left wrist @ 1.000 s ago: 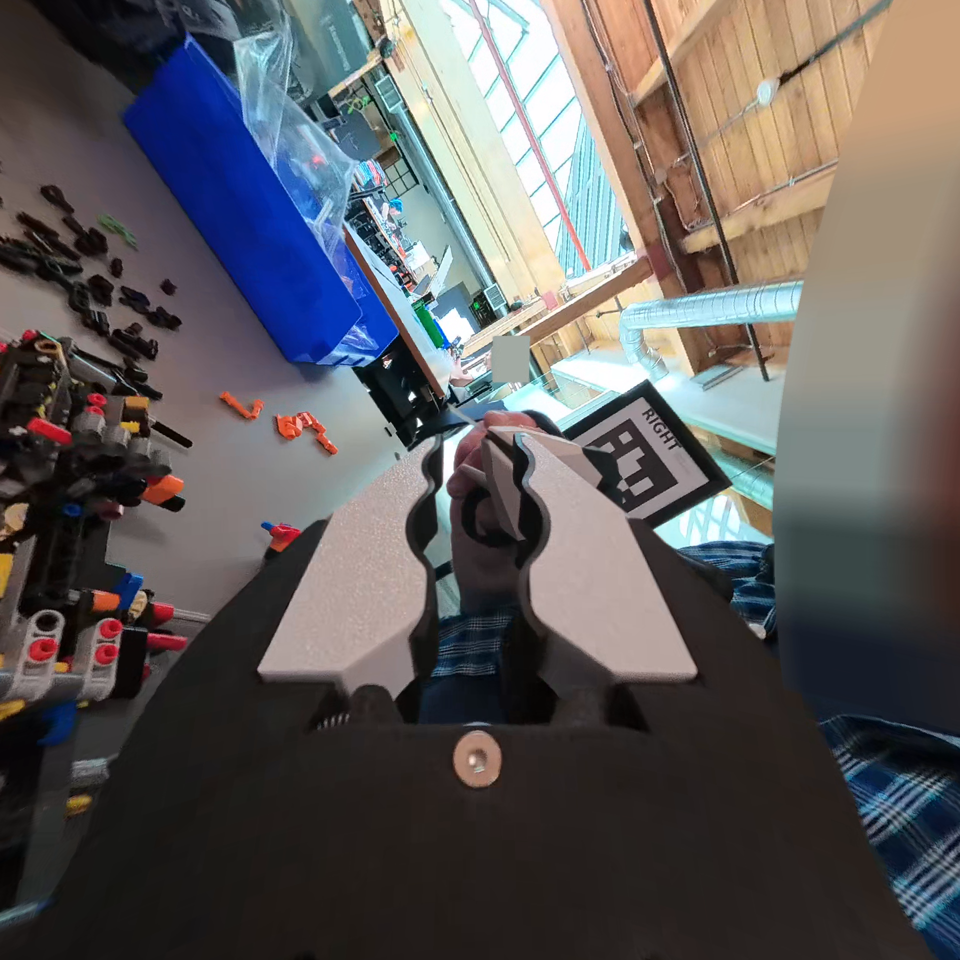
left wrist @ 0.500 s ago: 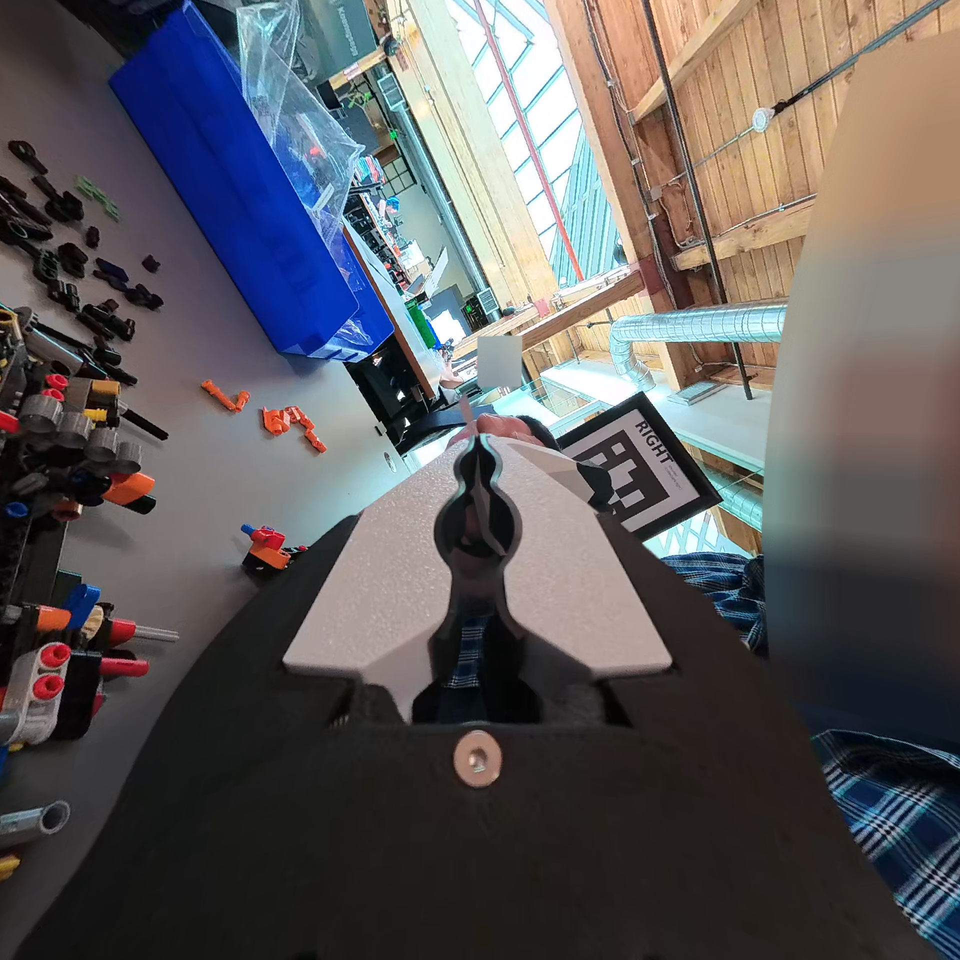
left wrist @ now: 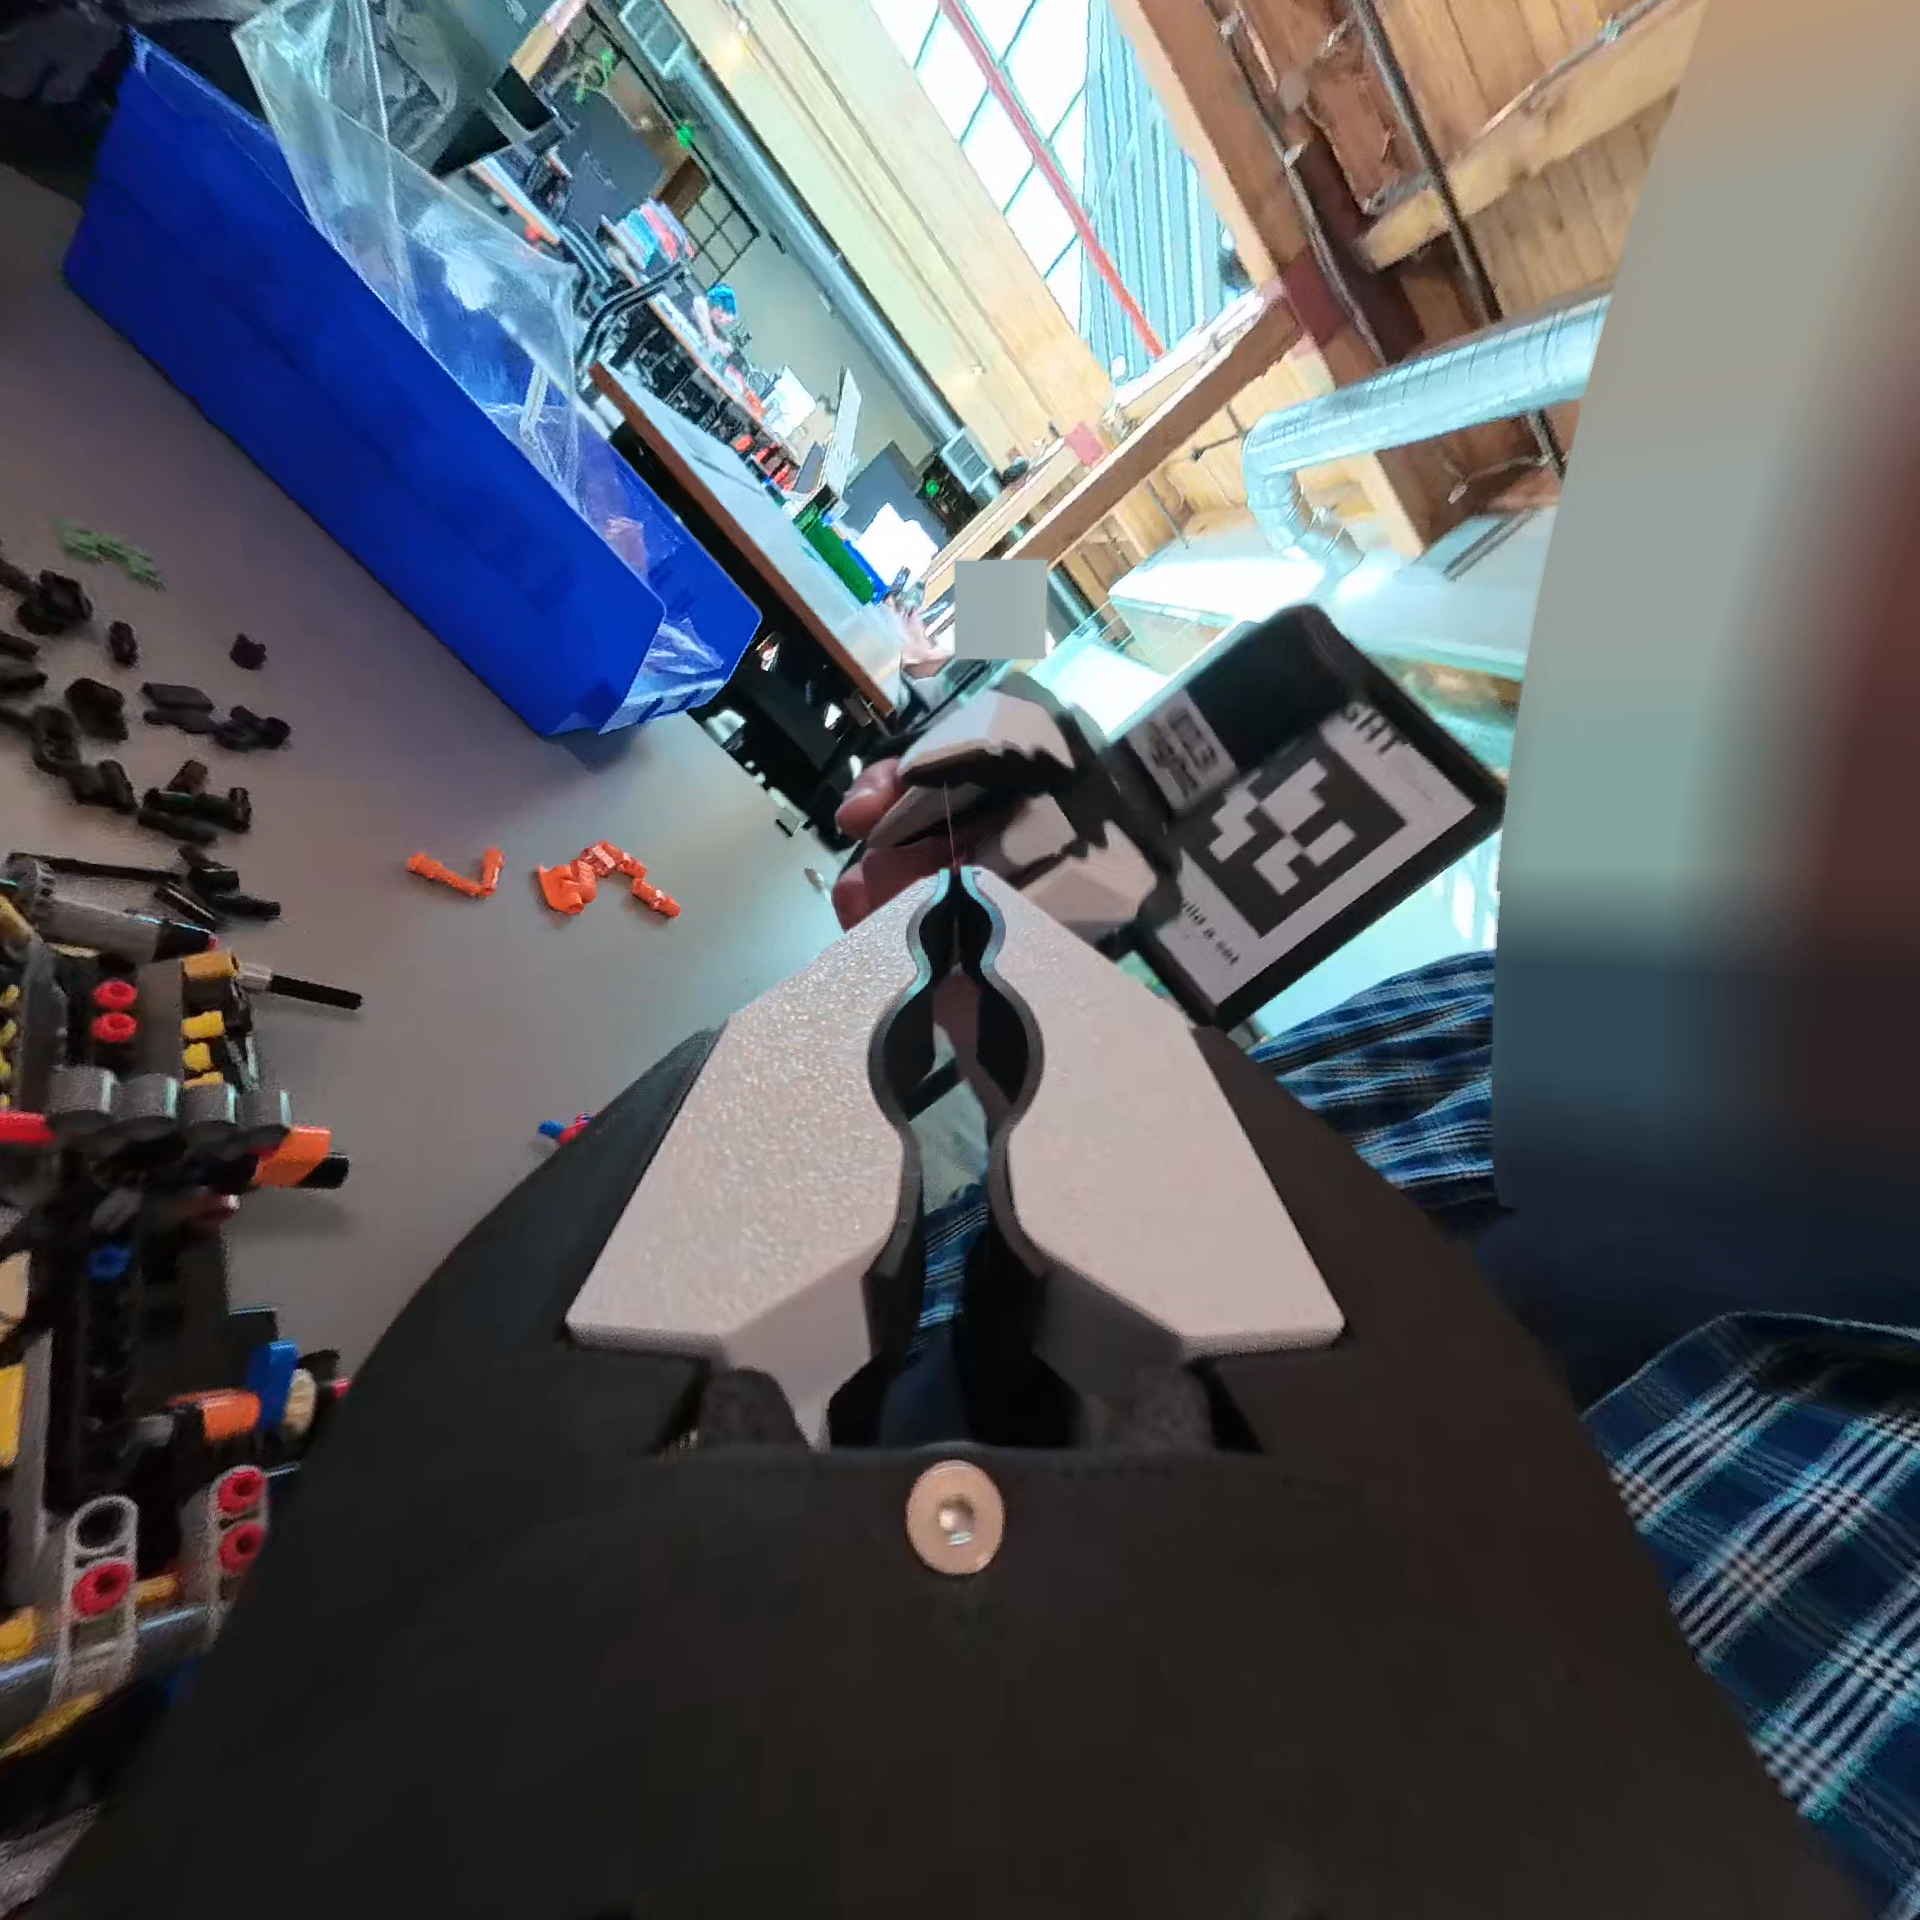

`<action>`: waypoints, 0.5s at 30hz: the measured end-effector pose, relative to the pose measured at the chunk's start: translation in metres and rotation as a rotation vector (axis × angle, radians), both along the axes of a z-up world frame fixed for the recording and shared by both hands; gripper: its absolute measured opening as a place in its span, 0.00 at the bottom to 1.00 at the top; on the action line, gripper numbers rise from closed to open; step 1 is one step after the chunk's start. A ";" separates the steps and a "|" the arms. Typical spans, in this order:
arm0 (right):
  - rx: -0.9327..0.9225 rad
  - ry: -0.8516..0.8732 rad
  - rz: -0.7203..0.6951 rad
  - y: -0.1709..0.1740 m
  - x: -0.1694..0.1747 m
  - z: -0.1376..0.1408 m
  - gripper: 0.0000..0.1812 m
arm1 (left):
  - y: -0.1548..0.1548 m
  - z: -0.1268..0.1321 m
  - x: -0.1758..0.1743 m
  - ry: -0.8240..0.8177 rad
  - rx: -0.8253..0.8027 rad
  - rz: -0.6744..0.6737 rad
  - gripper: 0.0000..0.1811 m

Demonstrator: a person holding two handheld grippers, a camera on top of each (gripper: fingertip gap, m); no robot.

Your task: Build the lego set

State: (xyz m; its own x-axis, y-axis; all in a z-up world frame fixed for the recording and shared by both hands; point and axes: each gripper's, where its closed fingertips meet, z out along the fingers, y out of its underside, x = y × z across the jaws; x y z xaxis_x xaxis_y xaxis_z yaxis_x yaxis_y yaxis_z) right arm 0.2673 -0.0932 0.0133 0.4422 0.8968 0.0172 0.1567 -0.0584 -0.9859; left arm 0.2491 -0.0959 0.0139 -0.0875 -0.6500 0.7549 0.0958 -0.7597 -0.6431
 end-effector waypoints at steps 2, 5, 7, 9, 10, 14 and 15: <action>-0.180 0.186 0.091 -0.003 0.005 0.007 0.16 | -0.003 -0.001 0.003 0.027 0.038 -0.034 0.00; -0.288 0.286 0.111 0.001 0.011 0.006 0.10 | -0.007 0.000 0.010 0.055 0.098 -0.072 0.00; -0.324 0.296 0.135 -0.001 0.009 0.003 0.09 | -0.009 -0.001 0.014 0.073 0.129 -0.086 0.00; -0.355 0.305 0.168 -0.004 0.006 0.001 0.08 | -0.011 -0.002 0.018 0.089 0.145 -0.104 0.00; -0.364 0.322 0.179 -0.005 0.006 0.002 0.07 | -0.011 -0.003 0.019 0.091 0.147 -0.106 0.00; -0.393 0.356 0.209 -0.006 0.008 0.002 0.02 | -0.012 -0.005 0.023 0.106 0.157 -0.123 0.00; -0.397 0.367 0.218 -0.007 0.009 0.004 0.00 | -0.013 -0.005 0.024 0.113 0.162 -0.128 0.00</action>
